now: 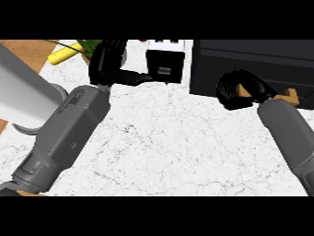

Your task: Pick up the cup, place it into the drawer and close the drawer

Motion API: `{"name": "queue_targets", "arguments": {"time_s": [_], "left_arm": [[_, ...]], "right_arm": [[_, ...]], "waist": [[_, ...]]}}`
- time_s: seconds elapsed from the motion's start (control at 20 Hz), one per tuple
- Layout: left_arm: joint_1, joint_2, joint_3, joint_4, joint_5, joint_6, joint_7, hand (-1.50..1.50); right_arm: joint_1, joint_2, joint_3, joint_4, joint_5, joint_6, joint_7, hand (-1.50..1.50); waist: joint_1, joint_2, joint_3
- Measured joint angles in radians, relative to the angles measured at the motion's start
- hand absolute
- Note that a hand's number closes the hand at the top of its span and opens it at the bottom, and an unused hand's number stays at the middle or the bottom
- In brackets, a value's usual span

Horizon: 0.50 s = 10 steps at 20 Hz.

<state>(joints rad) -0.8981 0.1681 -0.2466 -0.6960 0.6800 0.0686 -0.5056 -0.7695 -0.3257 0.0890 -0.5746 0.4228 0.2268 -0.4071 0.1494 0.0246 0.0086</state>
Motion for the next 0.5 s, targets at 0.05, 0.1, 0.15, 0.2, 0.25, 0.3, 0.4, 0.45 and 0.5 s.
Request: {"name": "queue_targets", "arguments": {"time_s": [0.05, 0.1, 0.15, 0.2, 0.25, 0.3, 0.4, 0.45, 0.5], "left_arm": [[0.006, 0.000, -0.003, -0.004, -0.001, -0.004, 0.000, -1.50], [0.016, -0.001, -0.007, -0.010, -0.002, -0.008, 0.001, -1.50], [0.017, 0.005, -0.007, -0.015, 0.000, -0.015, 0.004, -1.50], [0.021, 0.009, -0.006, -0.019, 0.001, -0.021, 0.008, -1.50], [0.024, 0.014, -0.006, -0.023, 0.003, -0.027, 0.010, -1.50], [0.031, 0.015, -0.008, -0.025, 0.002, -0.031, 0.011, -1.50], [0.037, 0.025, -0.009, -0.033, 0.004, -0.045, 0.017, -1.50], [0.040, 0.028, -0.009, -0.037, 0.005, -0.050, 0.018, -1.50], [0.043, 0.031, -0.009, -0.040, 0.006, -0.053, 0.019, -1.50]], "right_arm": [[-0.002, -0.003, -0.005, 0.002, -0.009, 0.016, -0.002, 1.50], [-0.001, -0.005, -0.010, 0.004, -0.017, 0.027, -0.002, 1.50], [0.001, -0.010, -0.013, 0.002, -0.024, 0.041, -0.004, 1.50], [0.001, -0.013, -0.018, 0.002, -0.033, 0.056, -0.003, 1.50], [0.002, -0.016, -0.022, 0.000, -0.042, 0.070, -0.004, 1.50], [0.003, -0.019, -0.025, -0.002, -0.050, 0.084, -0.005, 1.50], [0.008, -0.028, -0.032, -0.008, -0.065, 0.111, -0.008, 1.50], [0.012, -0.033, -0.034, -0.013, -0.071, 0.123, -0.013, 1.50], [0.015, -0.037, -0.036, -0.017, -0.078, 0.134, -0.014, 1.50]], "waist": [[0.002, 0.001, 0.000], [0.005, 0.000, 0.001], [0.009, 0.000, 0.001], [0.011, 0.001, 0.002], [0.013, 0.002, 0.003], [0.014, 0.003, 0.003], [0.021, 0.004, 0.005], [0.024, 0.006, 0.006], [0.027, 0.007, 0.006]]}}
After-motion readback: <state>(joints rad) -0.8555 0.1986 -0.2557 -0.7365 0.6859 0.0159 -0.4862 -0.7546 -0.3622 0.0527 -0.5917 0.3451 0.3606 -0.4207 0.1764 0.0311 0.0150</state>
